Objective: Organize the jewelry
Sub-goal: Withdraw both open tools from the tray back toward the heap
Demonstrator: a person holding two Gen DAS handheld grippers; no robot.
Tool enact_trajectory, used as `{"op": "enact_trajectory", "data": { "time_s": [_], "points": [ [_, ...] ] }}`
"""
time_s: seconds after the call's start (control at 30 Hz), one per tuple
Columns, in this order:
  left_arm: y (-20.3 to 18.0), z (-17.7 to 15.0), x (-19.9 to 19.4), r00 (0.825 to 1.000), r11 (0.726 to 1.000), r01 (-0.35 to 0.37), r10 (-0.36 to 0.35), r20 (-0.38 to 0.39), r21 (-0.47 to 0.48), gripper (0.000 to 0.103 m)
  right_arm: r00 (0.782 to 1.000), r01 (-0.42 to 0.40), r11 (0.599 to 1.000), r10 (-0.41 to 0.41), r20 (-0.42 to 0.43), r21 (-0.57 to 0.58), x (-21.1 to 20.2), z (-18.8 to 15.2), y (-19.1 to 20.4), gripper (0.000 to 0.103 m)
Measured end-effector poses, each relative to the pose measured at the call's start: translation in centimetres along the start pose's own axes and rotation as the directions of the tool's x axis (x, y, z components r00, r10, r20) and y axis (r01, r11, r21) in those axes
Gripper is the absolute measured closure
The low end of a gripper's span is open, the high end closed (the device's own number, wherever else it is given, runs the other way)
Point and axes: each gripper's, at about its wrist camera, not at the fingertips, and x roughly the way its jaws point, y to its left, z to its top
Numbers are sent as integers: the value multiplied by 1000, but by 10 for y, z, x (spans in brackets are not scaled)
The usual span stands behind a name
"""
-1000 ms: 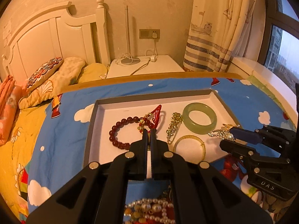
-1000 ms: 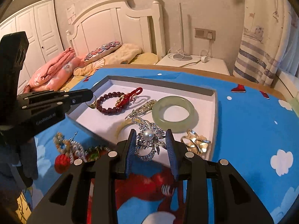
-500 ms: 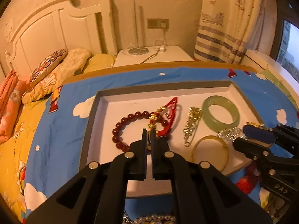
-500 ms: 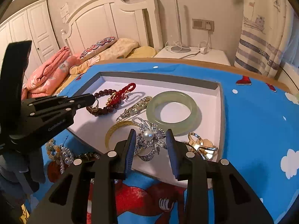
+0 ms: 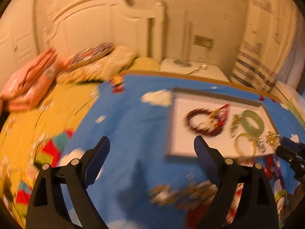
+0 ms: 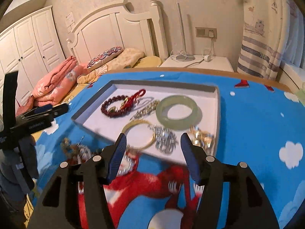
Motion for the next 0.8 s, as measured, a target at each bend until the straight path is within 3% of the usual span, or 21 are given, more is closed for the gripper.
{"op": "enact_trajectory", "data": {
  "time_s": [0.1,0.3,0.57,0.67,0.8],
  "points": [
    [37,-21,-7,999,996,-14,10,-49,-83,14,1000,-5,1000,5,-19,8,-4,-10,0,45],
    [68,-57,-16,994,992,-12,-2,-113,-127,14,999,-13,1000,13,-49,7,-7,-28,5,44],
    [32,-78,-32,978,985,157,-166,-125,-77,15,998,7,1000,-8,-55,-23,-9,-36,15,39],
    [16,-75,-26,968,973,204,-217,-127,-105,30,999,9,1000,-10,-53,-28,-9,-36,15,39],
    [0,-69,-11,966,972,198,-216,-140,-130,45,999,-5,1000,4,-51,-16,-9,-36,13,39]
  ]
}}
